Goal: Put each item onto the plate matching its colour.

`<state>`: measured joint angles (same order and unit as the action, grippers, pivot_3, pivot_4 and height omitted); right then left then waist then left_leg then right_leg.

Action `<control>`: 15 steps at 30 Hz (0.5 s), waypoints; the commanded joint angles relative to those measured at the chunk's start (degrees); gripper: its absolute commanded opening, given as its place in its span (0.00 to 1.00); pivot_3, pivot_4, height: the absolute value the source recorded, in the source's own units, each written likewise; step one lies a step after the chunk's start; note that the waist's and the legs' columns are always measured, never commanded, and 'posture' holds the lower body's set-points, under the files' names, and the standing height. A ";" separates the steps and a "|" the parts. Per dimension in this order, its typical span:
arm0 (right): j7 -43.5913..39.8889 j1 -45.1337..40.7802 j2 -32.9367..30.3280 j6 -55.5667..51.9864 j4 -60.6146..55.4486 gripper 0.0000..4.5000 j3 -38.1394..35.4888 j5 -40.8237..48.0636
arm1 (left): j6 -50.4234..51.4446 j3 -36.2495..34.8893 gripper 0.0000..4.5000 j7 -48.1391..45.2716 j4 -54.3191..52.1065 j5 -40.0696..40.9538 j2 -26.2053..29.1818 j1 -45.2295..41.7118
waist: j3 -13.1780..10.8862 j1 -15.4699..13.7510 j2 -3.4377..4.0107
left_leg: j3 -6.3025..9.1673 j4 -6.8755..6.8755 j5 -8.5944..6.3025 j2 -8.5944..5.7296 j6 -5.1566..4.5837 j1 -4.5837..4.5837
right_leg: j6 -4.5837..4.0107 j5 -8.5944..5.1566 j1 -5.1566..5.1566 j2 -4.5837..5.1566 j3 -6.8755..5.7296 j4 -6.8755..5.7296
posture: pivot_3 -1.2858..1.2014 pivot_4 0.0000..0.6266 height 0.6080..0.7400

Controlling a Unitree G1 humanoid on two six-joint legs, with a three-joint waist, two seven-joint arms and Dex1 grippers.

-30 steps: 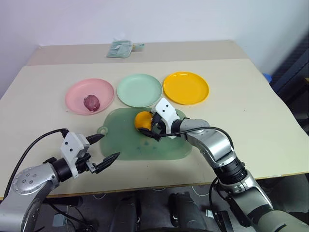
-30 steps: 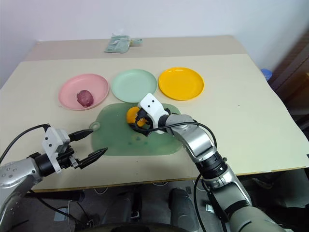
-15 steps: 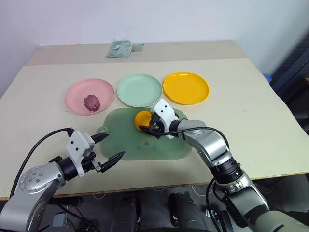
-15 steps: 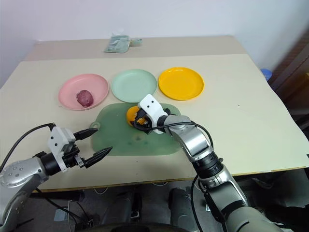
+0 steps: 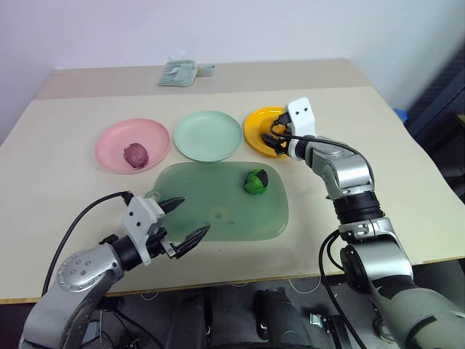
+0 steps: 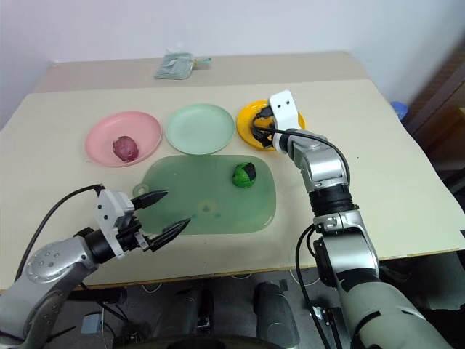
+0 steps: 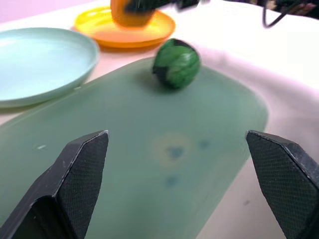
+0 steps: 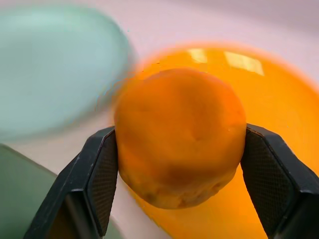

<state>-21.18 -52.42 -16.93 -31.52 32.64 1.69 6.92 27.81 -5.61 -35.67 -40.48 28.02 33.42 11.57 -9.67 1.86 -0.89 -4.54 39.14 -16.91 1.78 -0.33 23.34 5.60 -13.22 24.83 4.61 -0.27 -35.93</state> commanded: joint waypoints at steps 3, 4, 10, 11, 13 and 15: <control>1.79 -6.81 0.10 8.90 9.49 0.88 -2.24 -1.20 | -0.08 0.35 1.00 1.47 -2.64 0.23 -0.25 -0.73 | -0.01 0.73 0.02 | 0.02 -0.01 0.00 0.02 0.00 0.00 | 0.10 0.05 0.02 -0.02 0.00 -0.03 | 0.52 0.24 1.00; 1.41 -6.80 0.15 10.11 9.17 0.97 -2.63 -0.79 | -0.05 0.29 1.00 1.67 -2.75 0.24 -0.27 -0.60 | -0.01 0.71 0.02 | 0.01 -0.02 0.00 0.02 0.00 0.00 | 0.11 0.06 0.02 -0.02 0.00 -0.02 | 0.52 0.24 1.00; -5.73 -0.52 -1.36 13.89 -5.25 0.99 -0.39 -0.37 | 0.09 0.03 1.00 2.46 -3.12 0.30 -0.21 -0.13 | -0.02 0.55 0.03 | 0.04 -0.02 0.00 0.07 0.00 0.02 | 0.15 0.07 0.01 0.02 0.00 -0.01 | 0.52 0.24 1.00; -8.87 1.74 -2.04 13.54 -9.90 0.99 0.12 0.90 | 0.10 -0.06 1.00 2.50 -3.06 0.37 -0.16 -0.18 | -0.01 0.47 0.02 | 0.05 -0.01 0.00 0.07 0.00 0.02 | 0.15 0.07 0.01 0.03 0.00 -0.01 | 0.52 0.24 1.00; -16.94 7.40 -4.43 11.02 -21.05 0.99 1.72 4.71 | 0.14 -0.22 1.00 2.41 -2.80 0.50 -0.02 -0.42 | -0.01 0.15 0.02 | 0.08 -0.01 0.00 0.07 0.00 0.02 | 0.16 0.08 0.00 0.04 0.00 0.00 | 0.52 0.24 1.00; -22.24 11.83 -6.80 8.80 -28.94 0.99 3.01 7.30 | 0.16 -0.23 1.00 2.13 -2.57 0.67 0.18 -0.70 | -0.01 0.04 0.02 | 0.10 -0.01 0.00 0.08 -0.01 0.02 | 0.16 0.08 -0.03 0.05 0.00 0.03 | 0.52 0.24 1.00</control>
<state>-39.01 -41.31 -22.18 -21.59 10.79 4.14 11.36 28.35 -5.30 -33.36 -41.19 28.03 33.42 11.08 -9.68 1.90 -0.87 -4.45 39.13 -16.92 1.86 -0.34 23.36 5.76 -13.15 24.80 4.67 -0.27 -35.89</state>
